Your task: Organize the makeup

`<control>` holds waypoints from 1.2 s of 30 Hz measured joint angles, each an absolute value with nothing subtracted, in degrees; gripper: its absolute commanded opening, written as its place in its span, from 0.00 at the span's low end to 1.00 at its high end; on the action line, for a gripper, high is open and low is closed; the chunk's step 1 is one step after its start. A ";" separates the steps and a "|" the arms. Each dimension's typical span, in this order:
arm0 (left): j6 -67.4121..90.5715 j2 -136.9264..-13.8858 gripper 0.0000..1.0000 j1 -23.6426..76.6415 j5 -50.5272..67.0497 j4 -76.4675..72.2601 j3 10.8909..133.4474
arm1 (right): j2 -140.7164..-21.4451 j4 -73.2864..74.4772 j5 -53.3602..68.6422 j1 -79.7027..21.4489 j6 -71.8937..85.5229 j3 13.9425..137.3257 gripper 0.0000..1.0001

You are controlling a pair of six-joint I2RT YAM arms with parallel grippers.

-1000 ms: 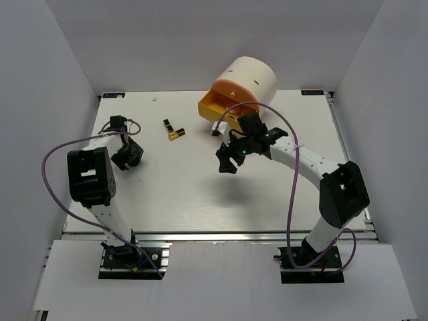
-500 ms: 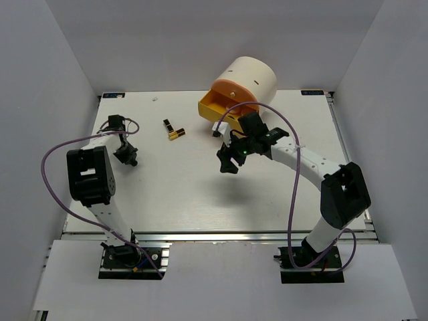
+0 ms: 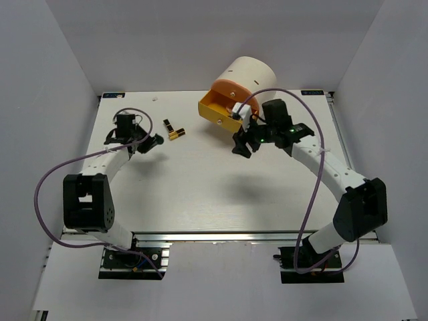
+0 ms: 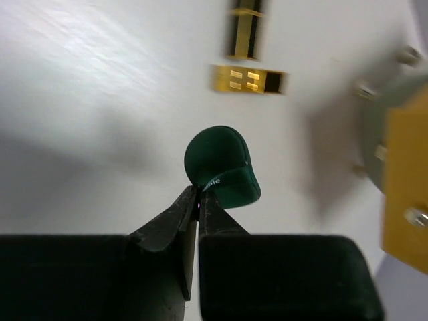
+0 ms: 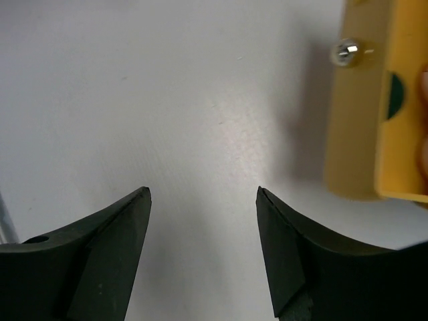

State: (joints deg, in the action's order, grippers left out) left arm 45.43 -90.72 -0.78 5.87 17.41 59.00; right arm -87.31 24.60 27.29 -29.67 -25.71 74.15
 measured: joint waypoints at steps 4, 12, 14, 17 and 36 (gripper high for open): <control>48.71 -89.38 0.01 6.52 8.71 11.84 60.27 | -83.20 19.55 27.38 -25.69 -25.10 73.03 0.52; 53.23 -94.35 0.01 15.46 11.44 4.36 72.88 | -75.00 10.17 27.22 -21.74 -20.62 66.67 0.00; 54.13 -96.73 0.01 16.84 11.70 2.50 76.58 | -74.41 9.08 26.98 -20.67 -18.90 66.06 0.00; 55.55 -101.01 0.01 18.61 12.19 0.25 81.03 | -74.26 8.25 26.63 -18.63 -17.06 65.71 0.00; 56.90 -117.03 0.64 22.68 12.64 4.54 100.53 | -77.65 9.19 33.47 -16.03 -22.31 65.01 0.29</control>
